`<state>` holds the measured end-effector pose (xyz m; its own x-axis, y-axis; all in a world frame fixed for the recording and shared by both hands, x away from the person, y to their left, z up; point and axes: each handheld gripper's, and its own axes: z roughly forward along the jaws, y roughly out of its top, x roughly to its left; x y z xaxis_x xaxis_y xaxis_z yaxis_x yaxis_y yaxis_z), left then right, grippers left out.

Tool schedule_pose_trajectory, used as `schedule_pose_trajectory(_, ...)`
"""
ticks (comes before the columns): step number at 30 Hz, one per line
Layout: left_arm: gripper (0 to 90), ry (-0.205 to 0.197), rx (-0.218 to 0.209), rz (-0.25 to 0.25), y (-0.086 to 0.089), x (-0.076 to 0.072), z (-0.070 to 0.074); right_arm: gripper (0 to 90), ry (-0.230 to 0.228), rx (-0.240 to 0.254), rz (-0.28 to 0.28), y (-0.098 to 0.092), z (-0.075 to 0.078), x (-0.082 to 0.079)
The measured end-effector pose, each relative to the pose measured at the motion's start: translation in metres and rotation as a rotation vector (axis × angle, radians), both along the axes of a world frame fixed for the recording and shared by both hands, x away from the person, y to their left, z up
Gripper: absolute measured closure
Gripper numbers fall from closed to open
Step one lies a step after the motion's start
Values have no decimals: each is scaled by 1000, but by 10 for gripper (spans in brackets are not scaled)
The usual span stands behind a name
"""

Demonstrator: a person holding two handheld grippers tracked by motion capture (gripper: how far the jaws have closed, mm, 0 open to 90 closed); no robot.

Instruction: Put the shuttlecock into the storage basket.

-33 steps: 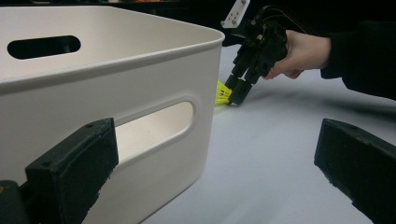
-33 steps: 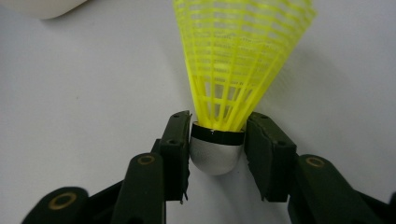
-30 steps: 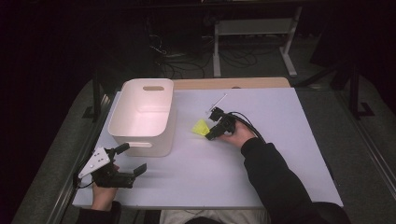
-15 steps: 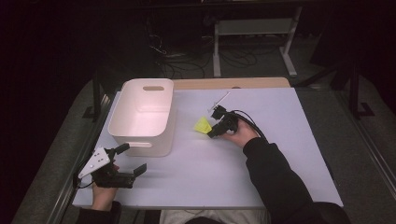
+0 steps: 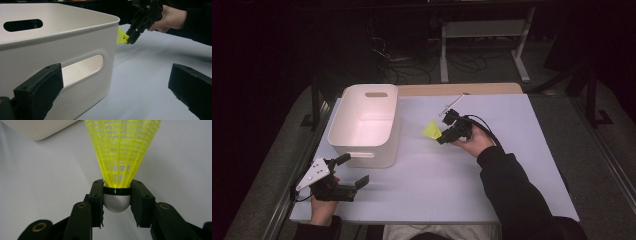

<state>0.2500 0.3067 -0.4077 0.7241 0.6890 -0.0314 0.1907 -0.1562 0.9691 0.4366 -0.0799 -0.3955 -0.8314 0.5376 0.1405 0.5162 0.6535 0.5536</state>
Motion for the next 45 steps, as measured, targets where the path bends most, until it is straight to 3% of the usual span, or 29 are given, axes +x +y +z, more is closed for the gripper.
schedule_pose_trajectory(28,0,1,0,1,0,0,0,633,-21,41,3,-7,30,-13)
schedule_pose_trajectory(45,0,0,0,0,0,0,0,633,-69,57,26,-7,54,-16)
